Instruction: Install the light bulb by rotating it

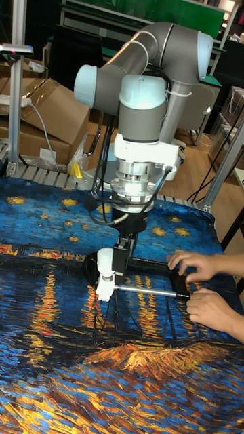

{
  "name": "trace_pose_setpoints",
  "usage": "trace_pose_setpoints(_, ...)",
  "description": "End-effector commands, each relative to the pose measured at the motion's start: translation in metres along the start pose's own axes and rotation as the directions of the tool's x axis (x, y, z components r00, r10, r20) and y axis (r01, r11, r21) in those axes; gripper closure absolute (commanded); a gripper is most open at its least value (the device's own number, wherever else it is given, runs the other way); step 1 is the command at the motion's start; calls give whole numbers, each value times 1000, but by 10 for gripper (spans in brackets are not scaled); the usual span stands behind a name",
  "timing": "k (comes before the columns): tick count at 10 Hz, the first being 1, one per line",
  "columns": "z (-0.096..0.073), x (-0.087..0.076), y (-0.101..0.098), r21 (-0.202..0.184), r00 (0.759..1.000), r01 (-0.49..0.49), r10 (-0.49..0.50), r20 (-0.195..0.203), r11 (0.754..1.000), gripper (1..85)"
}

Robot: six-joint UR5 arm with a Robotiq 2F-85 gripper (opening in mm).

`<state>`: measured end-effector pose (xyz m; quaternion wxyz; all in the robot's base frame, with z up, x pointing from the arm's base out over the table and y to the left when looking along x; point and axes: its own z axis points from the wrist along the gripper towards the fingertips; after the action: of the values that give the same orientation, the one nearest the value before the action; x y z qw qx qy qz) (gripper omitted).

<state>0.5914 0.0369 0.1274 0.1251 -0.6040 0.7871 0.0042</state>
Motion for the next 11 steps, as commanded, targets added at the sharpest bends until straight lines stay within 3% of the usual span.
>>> trace_pose_setpoints(1, -2, -9, -5, 15, 999, 28, -28, 24, 1000, 137)
trace_pose_setpoints(2, -2, -14, -2, 4, 998, 37, -37, 46, 999, 137)
trace_pose_setpoints(7, -2, -11, -1, 1, 993, 113, -113, 34, 994, 140)
trace_pose_setpoints(11, -2, -7, 4, -19, 993, 119, -118, 19, 993, 137)
